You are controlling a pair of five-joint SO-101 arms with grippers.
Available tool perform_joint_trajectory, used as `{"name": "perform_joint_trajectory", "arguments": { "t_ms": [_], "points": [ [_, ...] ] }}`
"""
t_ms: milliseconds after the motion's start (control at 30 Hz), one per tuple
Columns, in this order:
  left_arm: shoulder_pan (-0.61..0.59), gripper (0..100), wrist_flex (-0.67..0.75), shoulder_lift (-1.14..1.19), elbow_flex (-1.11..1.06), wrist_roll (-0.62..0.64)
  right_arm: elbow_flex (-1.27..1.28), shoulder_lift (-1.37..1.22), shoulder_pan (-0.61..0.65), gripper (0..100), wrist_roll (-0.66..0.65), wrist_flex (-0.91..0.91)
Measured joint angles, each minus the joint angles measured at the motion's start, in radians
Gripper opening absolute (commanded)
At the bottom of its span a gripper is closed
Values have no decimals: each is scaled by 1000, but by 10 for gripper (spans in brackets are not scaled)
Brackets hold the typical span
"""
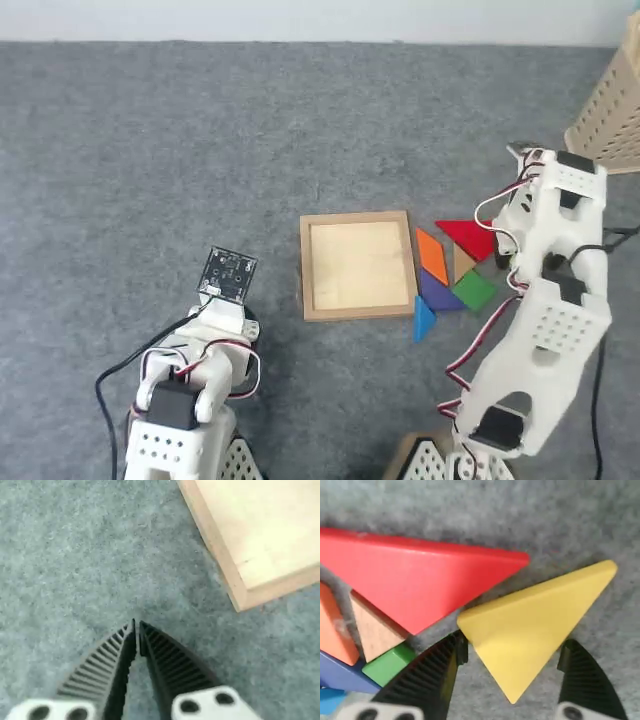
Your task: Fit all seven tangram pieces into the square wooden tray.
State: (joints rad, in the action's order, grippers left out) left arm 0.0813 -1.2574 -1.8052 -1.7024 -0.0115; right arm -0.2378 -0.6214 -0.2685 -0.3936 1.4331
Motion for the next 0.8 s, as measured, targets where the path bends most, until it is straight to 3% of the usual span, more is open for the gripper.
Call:
{"name": "perform_joint_trajectory", "arguments": {
  "t_ms": [400,800],
  "points": [
    [0,12,0,0,0,0,-2,69,44,304,32,12],
    [0,12,0,0,0,0,-2,-5,9,303,35,-40]
  ]
}}
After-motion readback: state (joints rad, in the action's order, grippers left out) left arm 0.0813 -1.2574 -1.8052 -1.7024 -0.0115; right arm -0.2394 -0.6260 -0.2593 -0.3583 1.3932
